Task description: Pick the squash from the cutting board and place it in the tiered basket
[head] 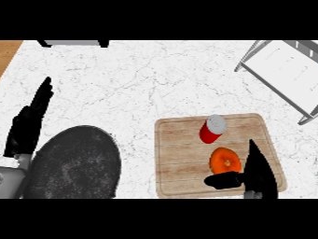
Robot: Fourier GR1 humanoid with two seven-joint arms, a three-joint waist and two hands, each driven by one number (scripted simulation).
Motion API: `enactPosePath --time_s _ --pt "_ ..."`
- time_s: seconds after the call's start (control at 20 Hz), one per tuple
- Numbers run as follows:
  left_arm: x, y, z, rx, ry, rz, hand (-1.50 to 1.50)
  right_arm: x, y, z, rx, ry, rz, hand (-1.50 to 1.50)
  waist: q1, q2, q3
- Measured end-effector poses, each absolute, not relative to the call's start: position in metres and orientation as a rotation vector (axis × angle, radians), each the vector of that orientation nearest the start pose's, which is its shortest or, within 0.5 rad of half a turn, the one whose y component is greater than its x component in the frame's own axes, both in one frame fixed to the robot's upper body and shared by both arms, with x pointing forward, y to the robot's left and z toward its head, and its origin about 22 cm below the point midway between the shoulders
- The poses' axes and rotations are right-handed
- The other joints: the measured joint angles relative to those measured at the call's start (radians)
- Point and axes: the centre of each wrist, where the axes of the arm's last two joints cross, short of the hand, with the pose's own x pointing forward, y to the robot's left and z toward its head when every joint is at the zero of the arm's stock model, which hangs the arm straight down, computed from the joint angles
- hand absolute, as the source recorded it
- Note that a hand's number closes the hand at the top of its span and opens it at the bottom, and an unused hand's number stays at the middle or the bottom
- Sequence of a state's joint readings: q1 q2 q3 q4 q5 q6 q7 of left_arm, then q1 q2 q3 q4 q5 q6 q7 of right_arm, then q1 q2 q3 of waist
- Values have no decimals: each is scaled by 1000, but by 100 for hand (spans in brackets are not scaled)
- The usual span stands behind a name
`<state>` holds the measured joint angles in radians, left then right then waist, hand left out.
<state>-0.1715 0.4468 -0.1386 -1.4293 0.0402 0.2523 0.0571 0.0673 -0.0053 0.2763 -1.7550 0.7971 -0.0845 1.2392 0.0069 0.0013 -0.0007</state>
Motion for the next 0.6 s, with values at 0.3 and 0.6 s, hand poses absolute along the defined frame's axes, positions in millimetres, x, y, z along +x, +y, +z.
enactPosePath --time_s 0.3,0.6 --pt "281 297 30 428 -1537 -237 0 225 -165 26 -670 -555 250 150 -3 -4 -7" --pt "282 295 34 423 -1537 -233 0 234 -155 23 -719 -568 354 150 -5 -8 -12"
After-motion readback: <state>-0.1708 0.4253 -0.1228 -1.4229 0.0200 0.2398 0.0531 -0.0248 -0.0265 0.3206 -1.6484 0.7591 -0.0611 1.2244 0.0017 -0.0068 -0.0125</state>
